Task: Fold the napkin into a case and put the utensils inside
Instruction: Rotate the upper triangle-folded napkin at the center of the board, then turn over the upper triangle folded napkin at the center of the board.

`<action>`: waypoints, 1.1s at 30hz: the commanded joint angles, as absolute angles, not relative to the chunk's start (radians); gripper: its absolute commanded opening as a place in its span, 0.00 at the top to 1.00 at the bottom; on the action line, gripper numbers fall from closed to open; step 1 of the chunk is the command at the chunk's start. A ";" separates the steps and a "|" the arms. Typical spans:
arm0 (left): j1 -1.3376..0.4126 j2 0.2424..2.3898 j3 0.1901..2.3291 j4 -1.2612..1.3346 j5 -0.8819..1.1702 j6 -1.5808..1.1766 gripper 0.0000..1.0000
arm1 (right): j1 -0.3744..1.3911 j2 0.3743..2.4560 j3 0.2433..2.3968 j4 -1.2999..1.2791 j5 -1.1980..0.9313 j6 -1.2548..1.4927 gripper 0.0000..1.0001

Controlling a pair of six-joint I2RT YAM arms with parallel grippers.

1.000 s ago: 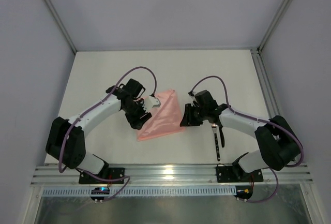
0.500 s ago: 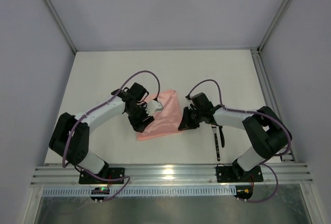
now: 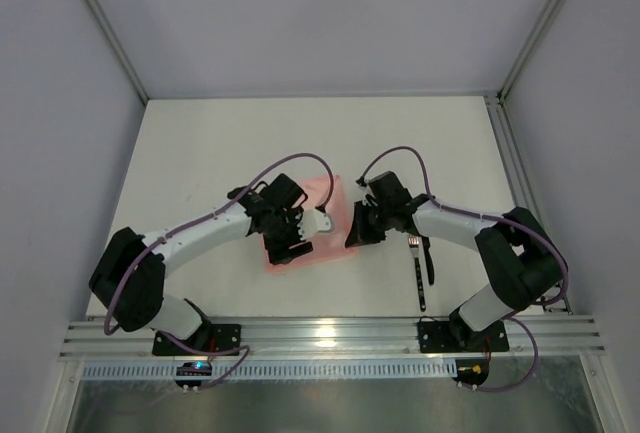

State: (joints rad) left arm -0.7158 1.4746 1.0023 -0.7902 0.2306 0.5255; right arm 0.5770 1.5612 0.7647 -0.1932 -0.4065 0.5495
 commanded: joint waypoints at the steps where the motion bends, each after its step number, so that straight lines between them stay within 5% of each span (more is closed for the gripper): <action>1: -0.773 1.443 0.967 -0.703 0.164 0.558 0.34 | 0.583 1.525 0.811 -0.256 -0.400 0.509 0.96; 33: -0.913 1.447 0.681 -0.457 0.009 0.710 0.35 | 0.548 1.557 0.879 -0.348 -0.339 0.423 0.96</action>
State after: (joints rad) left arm -0.8993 1.4349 0.7322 -0.4744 0.0364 0.6823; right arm 0.5503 1.6119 0.8314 -0.3153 -0.3717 0.4419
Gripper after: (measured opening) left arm 0.656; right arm 0.039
